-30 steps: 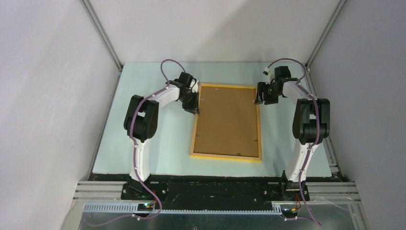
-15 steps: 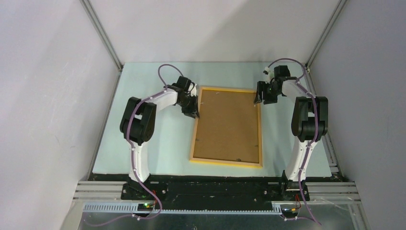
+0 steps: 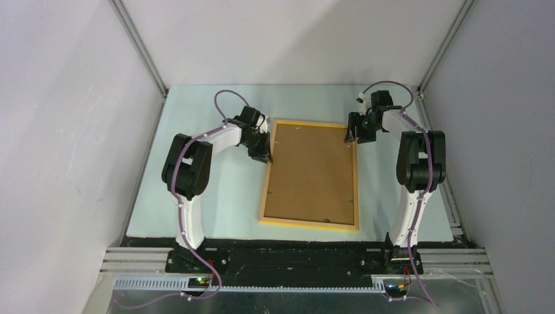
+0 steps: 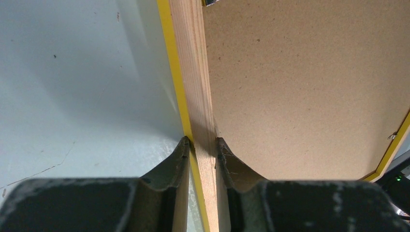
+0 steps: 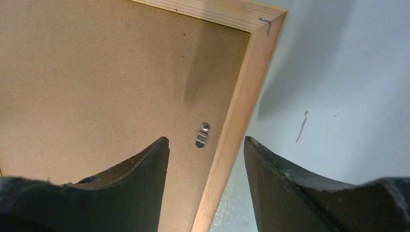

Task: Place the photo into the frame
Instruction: Install the photo frame at the center of the board.

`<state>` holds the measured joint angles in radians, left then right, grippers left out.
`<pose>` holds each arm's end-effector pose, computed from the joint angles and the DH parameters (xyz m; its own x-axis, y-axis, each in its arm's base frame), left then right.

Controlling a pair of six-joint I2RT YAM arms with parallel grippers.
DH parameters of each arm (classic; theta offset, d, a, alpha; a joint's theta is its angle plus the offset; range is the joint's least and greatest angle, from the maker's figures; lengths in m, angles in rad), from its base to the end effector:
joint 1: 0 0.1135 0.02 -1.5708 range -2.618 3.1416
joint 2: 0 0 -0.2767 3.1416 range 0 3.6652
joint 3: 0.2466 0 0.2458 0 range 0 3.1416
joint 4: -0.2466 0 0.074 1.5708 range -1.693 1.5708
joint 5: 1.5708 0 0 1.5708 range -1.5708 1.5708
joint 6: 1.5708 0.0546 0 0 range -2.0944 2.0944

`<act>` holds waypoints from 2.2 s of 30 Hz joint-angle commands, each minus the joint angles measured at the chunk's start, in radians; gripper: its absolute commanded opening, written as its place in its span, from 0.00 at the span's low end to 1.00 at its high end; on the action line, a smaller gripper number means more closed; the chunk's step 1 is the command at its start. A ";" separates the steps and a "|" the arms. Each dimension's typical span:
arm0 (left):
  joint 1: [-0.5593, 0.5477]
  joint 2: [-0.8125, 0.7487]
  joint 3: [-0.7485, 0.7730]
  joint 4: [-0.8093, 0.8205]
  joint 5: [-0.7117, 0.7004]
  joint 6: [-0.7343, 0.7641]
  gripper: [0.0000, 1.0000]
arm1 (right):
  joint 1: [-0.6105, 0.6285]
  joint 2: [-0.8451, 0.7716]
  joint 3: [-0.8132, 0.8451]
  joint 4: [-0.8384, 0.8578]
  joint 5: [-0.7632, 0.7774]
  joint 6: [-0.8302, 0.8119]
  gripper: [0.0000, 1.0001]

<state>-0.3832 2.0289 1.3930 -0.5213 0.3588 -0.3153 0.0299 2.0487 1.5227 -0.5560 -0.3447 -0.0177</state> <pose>0.3824 -0.1748 0.1538 -0.9566 0.0726 -0.2824 0.1939 0.8816 -0.4303 0.4417 0.0317 0.1807 -0.8791 -0.0429 -0.4748 -0.2023 0.9354 0.2900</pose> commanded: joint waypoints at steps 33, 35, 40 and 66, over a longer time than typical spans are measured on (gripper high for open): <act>-0.017 -0.011 -0.025 -0.072 0.017 0.004 0.00 | 0.053 0.043 -0.012 0.026 0.145 -0.007 0.43; -0.016 -0.012 -0.024 -0.072 0.017 0.005 0.00 | 0.051 0.039 -0.013 0.025 0.139 -0.013 0.40; -0.016 -0.012 -0.024 -0.072 0.014 0.005 0.00 | 0.039 0.034 -0.015 0.023 0.105 -0.022 0.36; -0.016 -0.019 -0.022 -0.072 0.006 0.006 0.00 | -0.008 0.008 -0.013 -0.010 -0.003 -0.032 0.51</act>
<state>-0.3832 2.0285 1.3930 -0.5220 0.3580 -0.3153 0.0326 2.0804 1.5108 -0.5514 -0.3092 -0.0410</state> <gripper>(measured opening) 0.241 0.470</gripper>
